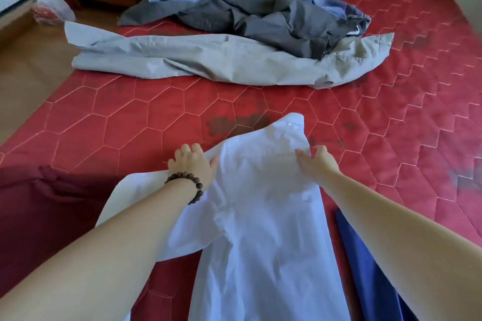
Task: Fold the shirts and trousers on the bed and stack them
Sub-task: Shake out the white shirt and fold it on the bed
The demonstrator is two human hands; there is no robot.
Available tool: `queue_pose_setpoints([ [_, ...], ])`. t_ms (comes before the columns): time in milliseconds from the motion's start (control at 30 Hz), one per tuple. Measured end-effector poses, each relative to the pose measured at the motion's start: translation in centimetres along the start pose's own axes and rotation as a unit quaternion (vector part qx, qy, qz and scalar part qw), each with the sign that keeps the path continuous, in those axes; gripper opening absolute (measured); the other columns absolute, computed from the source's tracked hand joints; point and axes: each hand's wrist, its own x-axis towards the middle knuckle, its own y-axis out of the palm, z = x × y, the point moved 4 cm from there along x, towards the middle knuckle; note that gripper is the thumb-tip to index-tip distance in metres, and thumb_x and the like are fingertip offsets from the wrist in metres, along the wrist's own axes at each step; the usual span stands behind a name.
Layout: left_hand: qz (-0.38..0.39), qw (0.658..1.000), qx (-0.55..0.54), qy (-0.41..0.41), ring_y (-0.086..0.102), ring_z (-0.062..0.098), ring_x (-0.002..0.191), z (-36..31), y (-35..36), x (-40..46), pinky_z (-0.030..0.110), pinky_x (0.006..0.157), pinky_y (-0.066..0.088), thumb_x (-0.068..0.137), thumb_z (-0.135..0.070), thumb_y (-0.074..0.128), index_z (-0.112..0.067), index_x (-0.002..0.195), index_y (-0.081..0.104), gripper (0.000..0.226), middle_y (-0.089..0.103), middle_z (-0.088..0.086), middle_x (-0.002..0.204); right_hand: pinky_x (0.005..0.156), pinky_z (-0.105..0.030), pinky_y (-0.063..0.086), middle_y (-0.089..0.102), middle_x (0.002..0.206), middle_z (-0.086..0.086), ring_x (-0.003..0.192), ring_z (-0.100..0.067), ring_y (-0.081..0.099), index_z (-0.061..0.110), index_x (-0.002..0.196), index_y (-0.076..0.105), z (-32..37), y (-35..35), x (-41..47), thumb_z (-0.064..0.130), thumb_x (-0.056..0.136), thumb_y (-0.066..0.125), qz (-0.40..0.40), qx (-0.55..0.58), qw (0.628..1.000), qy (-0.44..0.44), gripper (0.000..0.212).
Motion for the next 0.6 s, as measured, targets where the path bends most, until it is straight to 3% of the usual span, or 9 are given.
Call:
queue_pose_setpoints([
  [133,-0.041,0.996,0.026,0.069,0.052,0.026,0.095,0.0,1.4,0.5,0.036,0.077,0.037,0.095,-0.051,0.043,-0.013,0.09,0.049,0.038,0.051,0.002,0.094,0.068,-0.032,0.039,0.053,0.097,-0.007,0.089,-0.029,0.054,0.006,0.108,0.044,0.0,1.1,1.5,0.045,0.09,0.055,0.003,0.01,1.0,0.002,0.044],
  [233,-0.019,0.994,-0.064,0.085,0.045,0.021,0.058,0.4,1.5,0.9,0.032,0.053,0.029,0.098,-0.037,0.045,-0.017,0.071,0.03,0.037,0.044,-0.004,0.063,0.059,-0.031,0.032,0.047,0.079,0.001,0.077,-0.023,0.048,0.013,0.08,0.042,0.1,1.3,1.8,0.034,0.095,0.052,0.014,0.011,0.998,-0.055,0.027],
  [300,-0.031,0.992,-0.088,0.085,0.04,0.021,0.054,0.2,0.7,1.6,0.033,0.05,0.026,0.097,-0.039,0.047,-0.018,0.069,0.028,0.039,0.041,-0.003,0.058,0.052,-0.027,0.027,0.045,0.072,0.002,0.064,-0.016,0.043,0.016,0.071,0.036,0.8,0.6,2.1,0.024,0.096,0.051,-0.018,0.009,0.994,-0.11,0.031],
  [367,-0.086,0.987,-0.101,0.094,0.041,0.023,0.055,-0.5,-0.8,2.7,0.033,0.05,0.026,0.096,-0.039,0.05,-0.014,0.075,0.035,0.036,0.041,-0.003,0.057,0.048,-0.025,0.026,0.047,0.068,0.001,0.059,-0.014,0.041,0.013,0.073,0.036,2.1,-0.4,2.7,0.02,0.096,0.051,-0.069,0.013,0.986,-0.148,0.028],
  [433,-0.128,0.984,-0.099,0.079,0.047,0.026,0.061,-1.4,-2.5,4.1,0.034,0.053,0.031,0.094,-0.04,0.055,-0.011,0.089,0.043,0.032,0.049,0.001,0.065,0.05,-0.027,0.03,0.052,0.076,-0.002,0.067,-0.022,0.048,0.01,0.086,0.043,3.9,-1.5,3.7,0.022,0.096,0.05,-0.101,0.012,0.982,-0.158,0.018],
  [467,-0.136,0.986,-0.085,0.05,0.053,0.028,0.073,-1.8,-3.1,4.7,0.036,0.062,0.037,0.091,-0.043,0.058,-0.01,0.1,0.047,0.036,0.056,0.005,0.079,0.055,-0.03,0.036,0.054,0.088,-0.005,0.078,-0.027,0.052,0.009,0.098,0.047,4.6,-1.8,4.0,0.025,0.097,0.049,-0.103,-0.004,0.984,-0.147,0.017],
  [533,-0.147,0.988,-0.046,0.002,0.048,0.032,0.111,-2.5,-3.3,5.3,0.044,0.09,0.036,0.087,-0.046,0.061,-0.01,0.123,0.046,0.053,0.052,0.014,0.118,0.082,-0.041,0.043,0.049,0.117,-0.014,0.108,-0.035,0.049,0.009,0.127,0.042,5.1,-1.9,4.1,0.035,0.097,0.047,-0.129,-0.113,0.977,-0.127,0.039],
  [600,-0.15,0.986,-0.018,0.071,0.037,0.033,0.127,-5.0,-2.8,4.6,0.046,0.101,0.029,0.088,-0.042,0.056,-0.01,0.127,0.046,0.052,0.042,0.015,0.134,0.098,-0.046,0.036,0.041,0.134,-0.015,0.123,-0.035,0.039,0.01,0.137,0.038,5.8,-1.0,2.8,0.037,0.096,0.046,-0.182,-0.221,0.938,-0.194,0.049],
])
